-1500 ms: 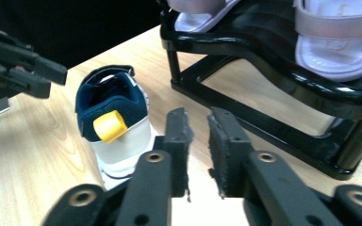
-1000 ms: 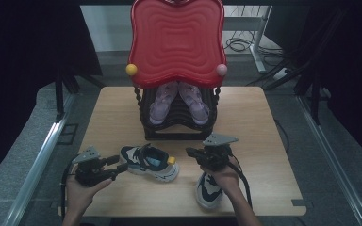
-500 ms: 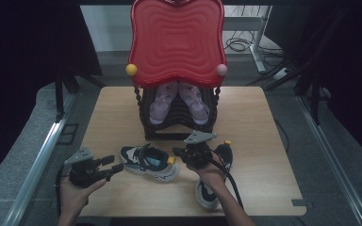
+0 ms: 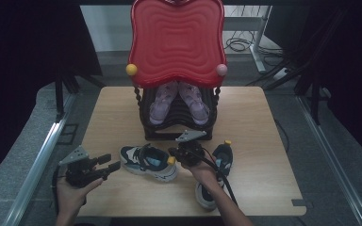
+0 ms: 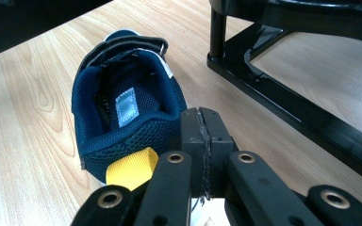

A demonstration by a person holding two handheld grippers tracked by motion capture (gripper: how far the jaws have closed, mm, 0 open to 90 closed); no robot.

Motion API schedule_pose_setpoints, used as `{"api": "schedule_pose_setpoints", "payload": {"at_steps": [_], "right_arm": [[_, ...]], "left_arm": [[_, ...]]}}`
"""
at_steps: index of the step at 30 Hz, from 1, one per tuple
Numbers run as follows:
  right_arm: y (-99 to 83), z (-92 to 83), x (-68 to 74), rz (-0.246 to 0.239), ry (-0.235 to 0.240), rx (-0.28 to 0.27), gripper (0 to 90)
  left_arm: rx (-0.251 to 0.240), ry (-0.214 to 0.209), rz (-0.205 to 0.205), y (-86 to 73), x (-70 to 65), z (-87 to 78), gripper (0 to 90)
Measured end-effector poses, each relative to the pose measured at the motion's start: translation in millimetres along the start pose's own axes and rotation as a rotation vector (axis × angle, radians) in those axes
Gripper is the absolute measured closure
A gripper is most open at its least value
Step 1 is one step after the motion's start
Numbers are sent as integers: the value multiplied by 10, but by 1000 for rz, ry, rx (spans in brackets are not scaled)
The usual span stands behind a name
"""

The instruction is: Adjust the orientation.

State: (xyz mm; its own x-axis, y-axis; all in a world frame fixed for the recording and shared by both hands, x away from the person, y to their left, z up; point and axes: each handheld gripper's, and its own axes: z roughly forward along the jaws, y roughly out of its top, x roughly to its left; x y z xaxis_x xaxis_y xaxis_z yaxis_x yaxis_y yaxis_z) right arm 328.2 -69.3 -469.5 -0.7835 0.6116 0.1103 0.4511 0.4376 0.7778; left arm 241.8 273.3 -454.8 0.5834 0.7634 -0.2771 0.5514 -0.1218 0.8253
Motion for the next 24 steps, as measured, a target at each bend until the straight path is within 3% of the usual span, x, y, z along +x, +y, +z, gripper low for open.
{"api": "schedule_pose_setpoints", "payload": {"at_steps": [13, 24], "right_arm": [[-2, 66, 72, -20, -30, 33, 888], [-20, 47, 191, -52, 20, 57, 888]], "left_arm": [[-19, 2, -16, -3, 24, -38, 422], [-25, 12, -23, -6, 42, -61, 422]]}}
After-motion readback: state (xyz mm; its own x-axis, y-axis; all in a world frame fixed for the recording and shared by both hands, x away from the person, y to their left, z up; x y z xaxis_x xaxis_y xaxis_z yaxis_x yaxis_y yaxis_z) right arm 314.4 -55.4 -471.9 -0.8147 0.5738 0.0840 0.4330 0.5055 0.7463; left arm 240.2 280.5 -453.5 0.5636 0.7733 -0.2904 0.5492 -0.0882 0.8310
